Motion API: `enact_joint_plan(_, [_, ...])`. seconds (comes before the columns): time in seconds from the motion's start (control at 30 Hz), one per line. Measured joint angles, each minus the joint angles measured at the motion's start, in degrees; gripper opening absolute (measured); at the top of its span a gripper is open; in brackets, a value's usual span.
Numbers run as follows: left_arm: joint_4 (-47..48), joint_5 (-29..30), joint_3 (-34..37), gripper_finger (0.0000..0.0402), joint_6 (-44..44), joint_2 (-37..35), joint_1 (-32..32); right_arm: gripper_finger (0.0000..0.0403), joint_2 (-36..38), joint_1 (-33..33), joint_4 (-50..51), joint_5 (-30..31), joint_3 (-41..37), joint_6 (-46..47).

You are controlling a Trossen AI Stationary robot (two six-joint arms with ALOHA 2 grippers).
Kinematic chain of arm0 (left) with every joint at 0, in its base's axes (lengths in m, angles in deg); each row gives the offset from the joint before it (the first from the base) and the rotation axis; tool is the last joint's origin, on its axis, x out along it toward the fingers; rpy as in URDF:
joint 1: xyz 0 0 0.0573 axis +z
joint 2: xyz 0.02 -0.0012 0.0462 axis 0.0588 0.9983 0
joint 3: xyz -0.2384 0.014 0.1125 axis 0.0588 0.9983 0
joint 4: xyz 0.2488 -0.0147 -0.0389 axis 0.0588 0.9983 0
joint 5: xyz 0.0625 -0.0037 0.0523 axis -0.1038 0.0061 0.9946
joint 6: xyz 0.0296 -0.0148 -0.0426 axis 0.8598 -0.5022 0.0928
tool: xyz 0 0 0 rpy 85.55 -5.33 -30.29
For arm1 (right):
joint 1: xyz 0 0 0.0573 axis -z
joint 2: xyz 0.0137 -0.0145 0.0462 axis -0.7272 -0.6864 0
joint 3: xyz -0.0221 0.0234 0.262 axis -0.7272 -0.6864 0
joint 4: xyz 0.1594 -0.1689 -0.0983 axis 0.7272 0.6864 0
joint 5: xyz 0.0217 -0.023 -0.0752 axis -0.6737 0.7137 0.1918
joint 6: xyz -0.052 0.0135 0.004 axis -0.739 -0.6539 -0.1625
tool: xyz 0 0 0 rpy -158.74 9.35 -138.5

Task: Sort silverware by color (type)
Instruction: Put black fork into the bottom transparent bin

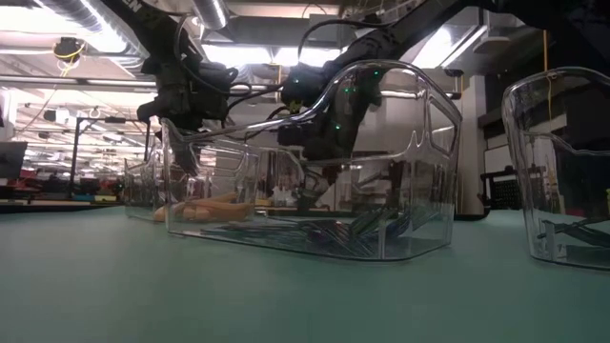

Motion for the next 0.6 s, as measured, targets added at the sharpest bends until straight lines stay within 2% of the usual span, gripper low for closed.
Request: enact_joint_plan(0.6, [-0.05, -0.02, 0.02, 0.0114, -0.12, -0.02, 0.00, 0.0104, -1.58, -1.01, 2.19, -0.01, -0.07, -1.68])
